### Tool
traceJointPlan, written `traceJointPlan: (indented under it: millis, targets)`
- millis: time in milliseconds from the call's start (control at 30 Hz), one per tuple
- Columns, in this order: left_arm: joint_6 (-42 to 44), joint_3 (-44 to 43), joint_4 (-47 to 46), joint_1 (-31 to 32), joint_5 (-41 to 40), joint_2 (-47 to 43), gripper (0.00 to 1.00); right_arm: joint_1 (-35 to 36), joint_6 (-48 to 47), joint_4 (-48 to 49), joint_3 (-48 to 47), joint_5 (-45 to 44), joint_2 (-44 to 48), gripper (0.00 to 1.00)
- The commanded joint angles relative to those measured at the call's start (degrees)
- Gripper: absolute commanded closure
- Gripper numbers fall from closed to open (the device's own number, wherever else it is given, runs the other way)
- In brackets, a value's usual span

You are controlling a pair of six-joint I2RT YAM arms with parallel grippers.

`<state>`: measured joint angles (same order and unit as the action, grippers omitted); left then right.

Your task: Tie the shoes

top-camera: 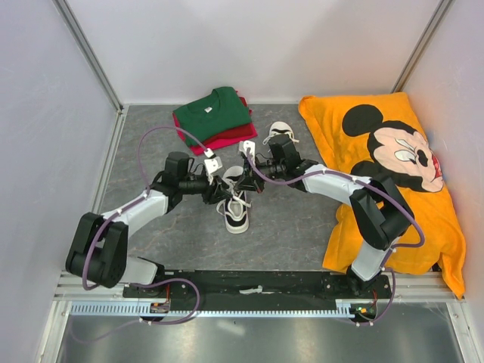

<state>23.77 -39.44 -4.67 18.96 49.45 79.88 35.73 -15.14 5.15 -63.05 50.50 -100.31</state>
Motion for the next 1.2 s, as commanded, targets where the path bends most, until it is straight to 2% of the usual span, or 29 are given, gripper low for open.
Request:
traceJointPlan:
  millis: [0, 100, 167, 400, 533, 600, 700, 733, 933, 1100, 1167]
  targets:
    - [-8.8, 3.4, -10.1, 0.0, -3.4, -4.4, 0.52, -0.5, 9.3, 6.7, 1.1, 0.1, -0.1, 1.0]
    - [-11.1, 5.3, -11.9, 0.0, -4.6, -6.0, 0.43, -0.5, 11.3, 8.8, 2.3, -0.1, 0.2, 1.0]
    - [-12.1, 5.6, -12.4, -0.1, -4.9, -6.2, 0.42, -0.5, 13.2, 9.9, 2.5, -0.5, 0.0, 1.0]
    - [-12.8, 4.6, -14.1, 0.0, -5.5, -4.2, 0.4, -0.6, 15.0, 11.8, 2.6, -0.8, -0.2, 1.0]
    - [-12.3, 3.1, -13.9, 0.1, -4.3, -2.1, 0.43, -0.7, 17.0, 12.3, 2.6, -0.8, -0.3, 1.0]
    - [-11.7, 1.6, -11.9, 0.1, -3.9, -1.3, 0.48, -1.0, 17.2, 12.3, 2.5, -0.8, -0.3, 1.0]
    - [-10.2, -0.3, -7.9, 0.0, -4.4, -0.4, 0.59, -1.2, 17.4, 12.4, 2.5, -0.8, -0.5, 1.0]
    - [-9.5, -0.5, -7.1, 0.0, -4.2, -0.3, 0.66, -1.2, 17.4, 12.5, 2.4, -0.8, -0.5, 1.0]
    - [-4.2, -1.2, -2.6, -0.1, -1.4, -1.0, 0.86, -1.4, 17.7, 12.4, 2.6, -0.8, -0.8, 1.0]
    - [0.7, -2.7, 1.2, -0.3, 1.0, -0.5, 0.95, -1.6, 17.9, 12.5, 2.7, -0.6, -1.2, 1.0]
    - [1.9, -2.7, 1.8, -0.5, 1.4, -0.8, 0.91, -1.5, 18.0, 12.5, 2.7, -0.4, -1.3, 1.0]
